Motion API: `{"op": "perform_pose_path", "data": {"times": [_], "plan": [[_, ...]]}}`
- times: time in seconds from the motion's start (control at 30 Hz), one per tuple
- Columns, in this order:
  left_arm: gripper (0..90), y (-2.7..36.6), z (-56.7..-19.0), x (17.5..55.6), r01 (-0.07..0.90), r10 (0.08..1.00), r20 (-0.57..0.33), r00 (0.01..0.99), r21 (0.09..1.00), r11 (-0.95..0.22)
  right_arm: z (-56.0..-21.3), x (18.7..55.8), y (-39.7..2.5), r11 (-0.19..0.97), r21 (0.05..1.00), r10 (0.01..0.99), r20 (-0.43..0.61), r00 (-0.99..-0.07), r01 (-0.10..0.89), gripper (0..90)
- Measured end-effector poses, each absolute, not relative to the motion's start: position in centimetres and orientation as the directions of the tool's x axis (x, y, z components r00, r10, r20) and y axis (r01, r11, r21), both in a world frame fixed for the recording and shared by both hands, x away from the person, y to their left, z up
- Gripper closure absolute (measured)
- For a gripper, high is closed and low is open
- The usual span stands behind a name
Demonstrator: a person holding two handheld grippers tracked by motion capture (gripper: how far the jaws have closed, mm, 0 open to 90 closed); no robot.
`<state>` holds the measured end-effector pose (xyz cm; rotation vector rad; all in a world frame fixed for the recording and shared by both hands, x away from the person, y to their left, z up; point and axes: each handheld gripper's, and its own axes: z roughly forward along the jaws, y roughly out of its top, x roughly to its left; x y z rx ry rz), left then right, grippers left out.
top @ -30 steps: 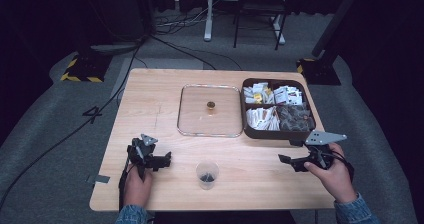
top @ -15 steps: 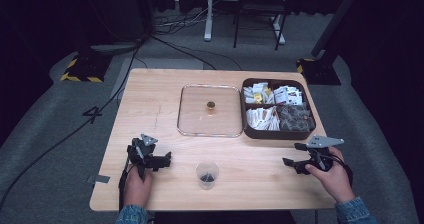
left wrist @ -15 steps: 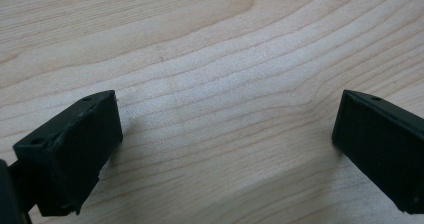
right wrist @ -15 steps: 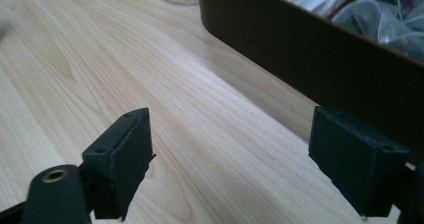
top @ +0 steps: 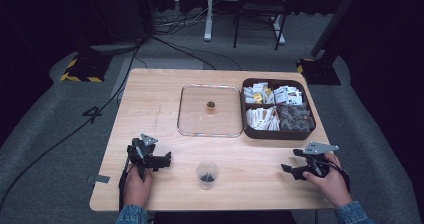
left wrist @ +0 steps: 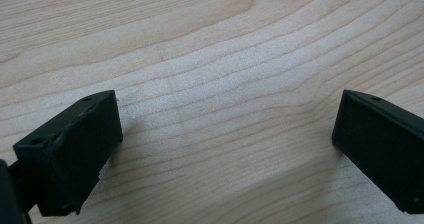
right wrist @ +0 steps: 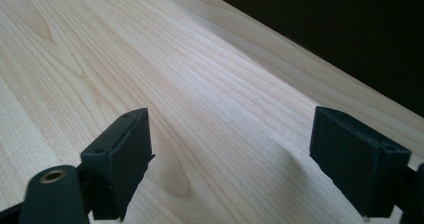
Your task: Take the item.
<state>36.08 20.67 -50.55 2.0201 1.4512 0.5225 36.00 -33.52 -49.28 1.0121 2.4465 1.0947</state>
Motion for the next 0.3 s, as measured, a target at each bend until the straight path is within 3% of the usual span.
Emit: {"op": "perform_pose_path", "data": {"times": [0.3], "plan": [[0.0,20.68,-50.54,36.13,0.712,0.944,-0.022,0.329,0.663,-0.233,-50.41,35.57,-33.24,0.483,0.737,0.702,-0.003,-0.712,0.473,15.9]]}}
